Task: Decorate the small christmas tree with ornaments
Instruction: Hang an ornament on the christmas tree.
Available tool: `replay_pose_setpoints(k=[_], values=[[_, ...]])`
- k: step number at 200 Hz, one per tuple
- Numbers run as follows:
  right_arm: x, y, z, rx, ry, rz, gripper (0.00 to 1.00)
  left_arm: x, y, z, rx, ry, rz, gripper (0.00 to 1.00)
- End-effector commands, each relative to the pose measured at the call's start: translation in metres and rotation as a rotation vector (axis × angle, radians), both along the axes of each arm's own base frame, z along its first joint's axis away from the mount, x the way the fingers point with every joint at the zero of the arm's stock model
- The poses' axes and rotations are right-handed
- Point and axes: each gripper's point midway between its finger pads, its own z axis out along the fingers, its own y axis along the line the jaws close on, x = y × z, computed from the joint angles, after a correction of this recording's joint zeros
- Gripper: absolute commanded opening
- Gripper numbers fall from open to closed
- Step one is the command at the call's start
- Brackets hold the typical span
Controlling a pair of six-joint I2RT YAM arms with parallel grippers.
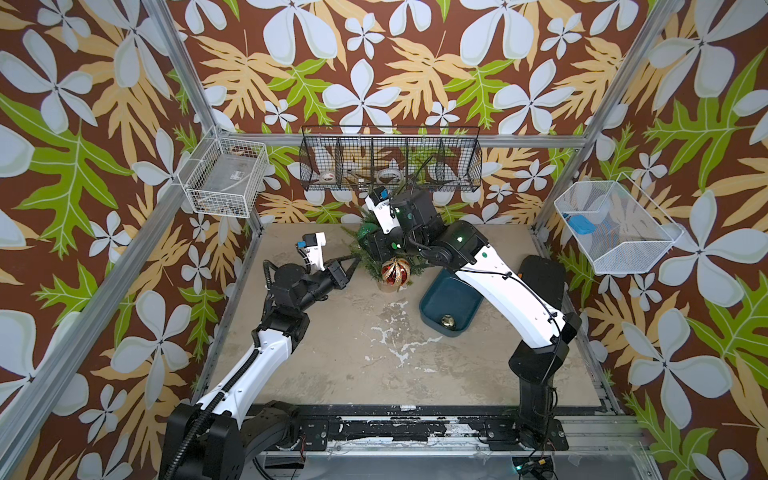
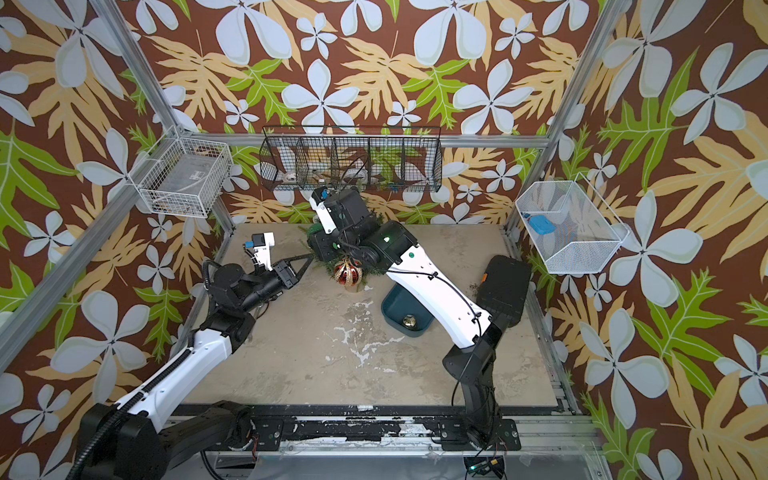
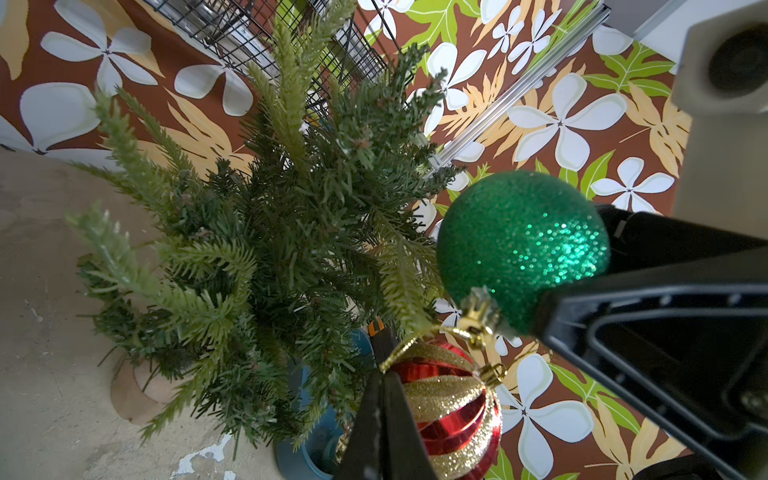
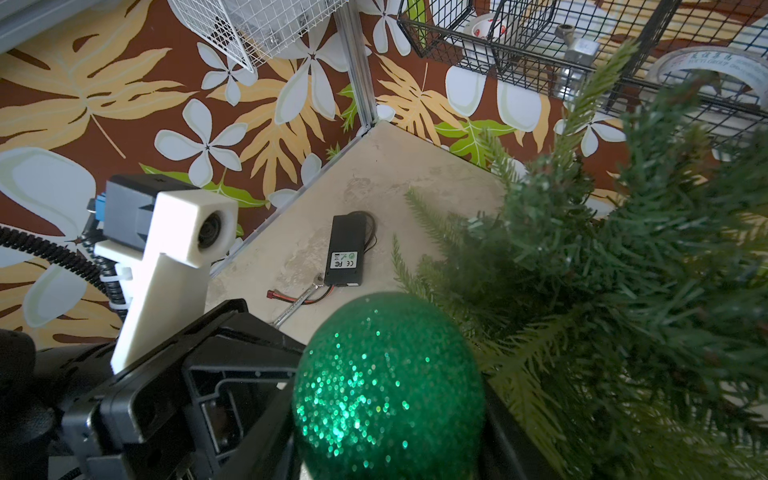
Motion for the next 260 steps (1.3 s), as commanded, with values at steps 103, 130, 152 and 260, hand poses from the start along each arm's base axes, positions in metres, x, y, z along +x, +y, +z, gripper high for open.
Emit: replay_pose_setpoints(k=[103,130,152,260], values=[[0.007,-0.017,0.007,-0.027,-0.038,-0.089,0.56,0.005,-0.007,0.006,0.005,-0.014,-0.045,0.0],[0.007,-0.017,0.007,-0.029,-0.036,-0.091,0.56,0.004,-0.01,0.004,0.005,-0.007,-0.065,0.0],[0.007,-0.017,0.009,-0.023,-0.04,-0.091,0.56,0.002,-0.008,0.005,0.002,-0.011,-0.058,0.0],[-0.007,0.004,0.008,0.039,0.003,0.025,0.55,-0.011,0.011,0.008,-0.032,-0.031,-0.011,0.0]])
